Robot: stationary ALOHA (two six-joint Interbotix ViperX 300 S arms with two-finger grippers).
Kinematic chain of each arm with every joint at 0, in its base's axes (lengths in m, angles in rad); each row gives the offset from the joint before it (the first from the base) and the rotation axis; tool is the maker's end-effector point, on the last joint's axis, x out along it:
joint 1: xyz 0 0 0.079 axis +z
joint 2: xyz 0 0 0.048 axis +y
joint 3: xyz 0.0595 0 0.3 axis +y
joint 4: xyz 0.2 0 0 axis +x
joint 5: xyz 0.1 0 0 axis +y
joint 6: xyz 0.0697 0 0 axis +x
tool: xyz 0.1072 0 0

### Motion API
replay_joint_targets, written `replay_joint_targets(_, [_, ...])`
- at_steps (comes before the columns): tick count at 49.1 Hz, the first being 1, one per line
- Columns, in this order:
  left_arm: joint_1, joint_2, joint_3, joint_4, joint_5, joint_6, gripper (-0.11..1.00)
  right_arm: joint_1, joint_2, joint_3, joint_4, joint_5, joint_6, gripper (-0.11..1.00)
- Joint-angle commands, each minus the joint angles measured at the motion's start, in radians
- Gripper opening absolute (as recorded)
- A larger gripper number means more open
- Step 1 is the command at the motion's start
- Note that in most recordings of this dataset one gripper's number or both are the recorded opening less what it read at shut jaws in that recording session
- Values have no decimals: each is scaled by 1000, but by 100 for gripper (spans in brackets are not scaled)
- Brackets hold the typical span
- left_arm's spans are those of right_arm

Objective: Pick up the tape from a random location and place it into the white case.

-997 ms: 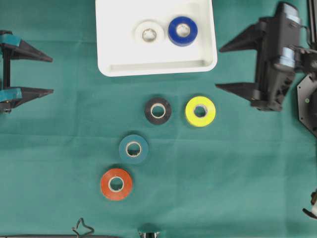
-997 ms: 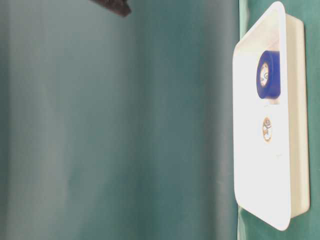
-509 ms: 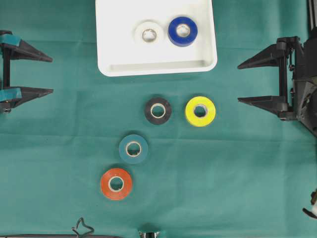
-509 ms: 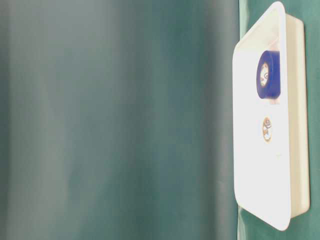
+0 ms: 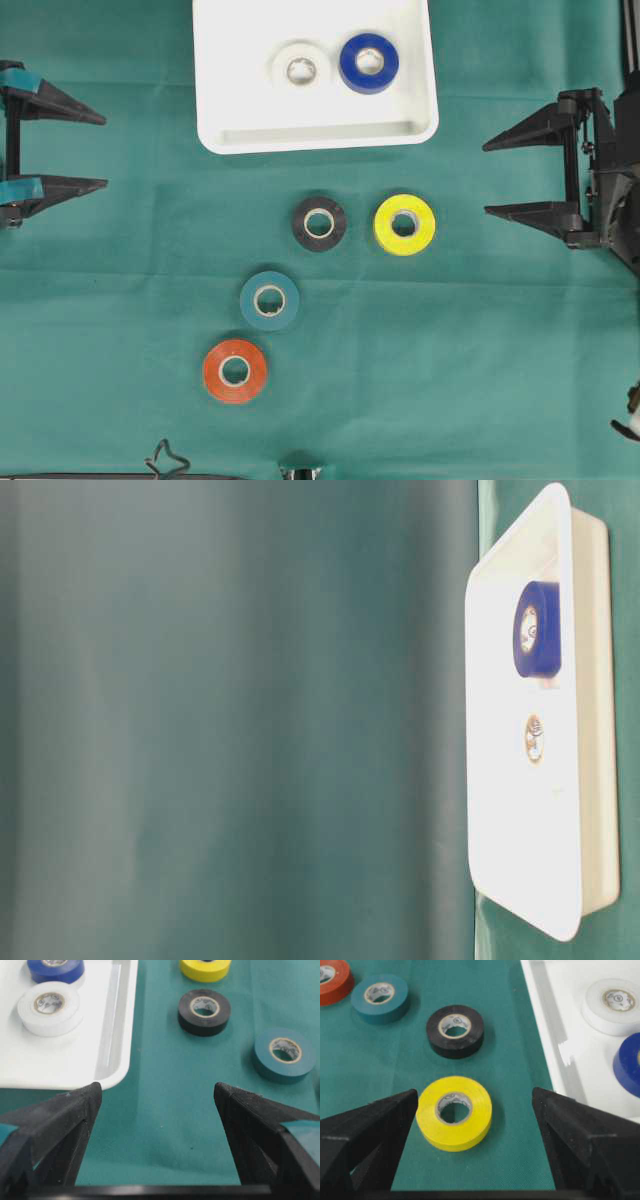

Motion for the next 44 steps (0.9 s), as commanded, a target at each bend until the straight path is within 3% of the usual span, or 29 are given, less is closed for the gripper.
replay_joint_targets(1, [3,5,-9,-2,-8,0,96,-8,3,-12,2,-9,-2,89])
replay_joint_targets(23, [-14,3,-9,-2,-8,-5,96,-8,3,-15,2,-11,-3,89])
replay_joint_targets(44, [-190,-6,-14,-2,-34,-11,96,-8,0,-18,2,-11,-3,89])
